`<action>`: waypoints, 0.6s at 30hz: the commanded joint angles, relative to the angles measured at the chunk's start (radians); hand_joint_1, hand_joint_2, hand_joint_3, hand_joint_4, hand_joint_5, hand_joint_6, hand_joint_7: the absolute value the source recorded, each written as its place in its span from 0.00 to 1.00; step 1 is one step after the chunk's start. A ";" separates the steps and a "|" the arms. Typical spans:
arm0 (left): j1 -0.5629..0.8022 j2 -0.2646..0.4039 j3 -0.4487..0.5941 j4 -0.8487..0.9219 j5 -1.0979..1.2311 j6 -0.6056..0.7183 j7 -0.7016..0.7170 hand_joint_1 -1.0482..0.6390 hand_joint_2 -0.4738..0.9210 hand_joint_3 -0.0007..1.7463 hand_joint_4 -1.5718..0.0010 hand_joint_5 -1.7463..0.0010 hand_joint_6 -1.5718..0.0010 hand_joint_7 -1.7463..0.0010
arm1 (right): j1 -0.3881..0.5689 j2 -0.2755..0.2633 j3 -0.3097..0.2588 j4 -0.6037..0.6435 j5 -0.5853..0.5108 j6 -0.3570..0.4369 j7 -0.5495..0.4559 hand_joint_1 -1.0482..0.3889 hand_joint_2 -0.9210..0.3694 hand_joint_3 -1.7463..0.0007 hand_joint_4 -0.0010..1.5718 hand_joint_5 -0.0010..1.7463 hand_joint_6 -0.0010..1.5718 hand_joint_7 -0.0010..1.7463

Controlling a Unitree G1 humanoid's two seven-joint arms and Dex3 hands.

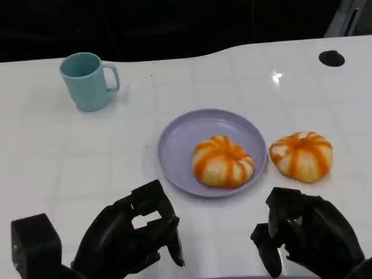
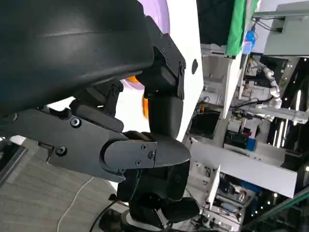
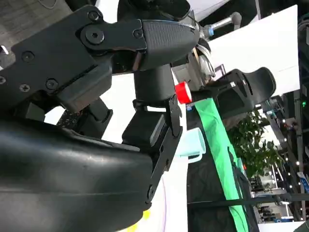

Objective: Grasp the bread from the table and place it into the plate.

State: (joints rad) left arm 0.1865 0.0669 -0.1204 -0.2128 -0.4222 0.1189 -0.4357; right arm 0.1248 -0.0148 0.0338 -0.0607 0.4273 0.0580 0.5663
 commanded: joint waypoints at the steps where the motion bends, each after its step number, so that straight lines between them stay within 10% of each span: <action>1: 0.017 0.003 0.011 0.011 -0.019 0.009 -0.019 0.28 1.00 0.24 0.46 0.00 0.61 0.00 | 0.005 -0.013 -0.010 -0.010 0.007 -0.003 -0.003 0.07 0.16 0.69 0.77 0.95 0.66 0.87; 18: -0.008 -0.024 0.042 0.089 -0.049 0.007 -0.053 0.28 1.00 0.23 0.44 0.00 0.59 0.00 | 0.003 -0.015 -0.017 -0.003 0.012 -0.002 0.004 0.08 0.16 0.70 0.76 0.94 0.66 0.87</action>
State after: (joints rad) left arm 0.1793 0.0401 -0.0887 -0.1323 -0.4566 0.1216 -0.4751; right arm 0.1248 -0.0168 0.0268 -0.0606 0.4276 0.0569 0.5676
